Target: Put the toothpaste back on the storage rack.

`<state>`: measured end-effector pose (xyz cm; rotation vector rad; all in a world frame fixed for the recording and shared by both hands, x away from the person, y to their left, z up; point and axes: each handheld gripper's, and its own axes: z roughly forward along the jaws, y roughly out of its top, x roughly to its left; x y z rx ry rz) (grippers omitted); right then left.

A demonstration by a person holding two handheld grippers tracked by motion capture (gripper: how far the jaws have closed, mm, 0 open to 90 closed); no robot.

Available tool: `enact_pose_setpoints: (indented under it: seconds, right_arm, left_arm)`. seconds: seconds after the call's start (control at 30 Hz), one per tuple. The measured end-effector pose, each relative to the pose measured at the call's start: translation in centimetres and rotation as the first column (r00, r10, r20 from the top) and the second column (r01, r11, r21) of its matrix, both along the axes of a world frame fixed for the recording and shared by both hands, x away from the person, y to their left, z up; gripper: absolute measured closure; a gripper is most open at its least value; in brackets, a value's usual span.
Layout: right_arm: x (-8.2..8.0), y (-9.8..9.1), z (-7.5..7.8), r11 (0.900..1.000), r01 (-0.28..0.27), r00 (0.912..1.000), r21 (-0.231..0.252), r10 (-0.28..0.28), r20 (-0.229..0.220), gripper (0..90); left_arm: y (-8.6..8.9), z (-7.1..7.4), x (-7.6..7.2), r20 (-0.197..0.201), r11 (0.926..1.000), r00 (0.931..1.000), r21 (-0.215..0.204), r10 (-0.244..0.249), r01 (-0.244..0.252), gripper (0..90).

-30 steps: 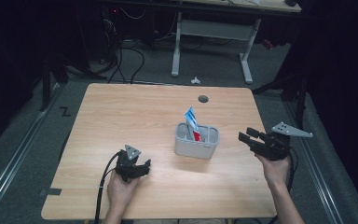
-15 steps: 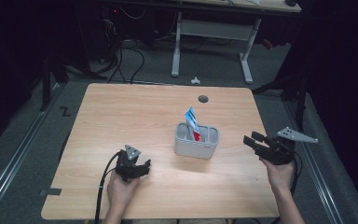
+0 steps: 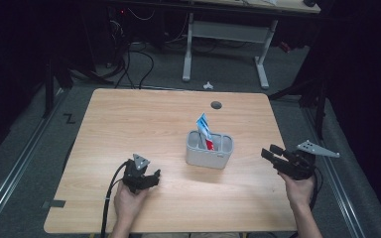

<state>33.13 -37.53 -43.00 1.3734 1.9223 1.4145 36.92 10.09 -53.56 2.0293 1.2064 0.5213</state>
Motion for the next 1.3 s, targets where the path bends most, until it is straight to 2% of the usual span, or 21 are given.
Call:
enact_pose_setpoints:
  seconds: [0.27, 0.57, 0.63, 0.7, 0.73, 0.77, 1.3]
  right_arm:
    - [-0.3, -0.4, -0.8, 0.9999, 0.016, 0.9998, 0.005, -0.016, -0.016, 50.4]
    - [-0.4, -0.4, -1.8, 0.9993, 0.032, 0.9986, -0.019, -0.033, -0.041, 50.4]
    - [-0.4, -0.3, -2.1, 0.9994, 0.035, 0.9980, -0.001, -0.035, -0.053, 50.2]
    - [-0.4, -0.1, -2.4, 0.9986, 0.041, 0.9976, -0.034, -0.043, -0.055, 50.3]
    - [-0.4, -0.1, -2.4, 0.9986, 0.041, 0.9976, -0.034, -0.043, -0.055, 50.3]
    - [-0.4, 0.1, -2.7, 0.9973, 0.037, 0.9973, -0.063, -0.041, -0.061, 50.4]
    - [-1.3, -0.8, -5.0, 0.9945, 0.059, 0.9919, -0.086, -0.069, -0.107, 50.6]
  left_arm:
    - [0.0, 0.0, 0.0, 0.000, 1.0000, 1.0000, 0.000, 0.000, 0.000, 29.3]
    - [0.0, 0.0, 0.0, 0.000, 1.0000, 1.0000, 0.001, 0.000, 0.000, 29.3]
    - [0.0, 0.0, 0.0, 0.000, 1.0000, 1.0000, 0.000, 0.000, 0.000, 29.3]
    - [0.0, 0.0, 0.0, 0.000, 1.0000, 1.0000, 0.000, 0.000, 0.000, 29.4]
    - [0.0, 0.0, 0.0, 0.000, 1.0000, 1.0000, 0.000, 0.000, 0.000, 29.3]
    - [0.0, 0.0, 0.0, 0.000, 1.0000, 1.0000, 0.000, 0.000, 0.000, 29.3]
    - [0.0, 0.0, 0.0, 0.000, 1.0000, 1.0000, 0.001, 0.000, 0.000, 29.3]
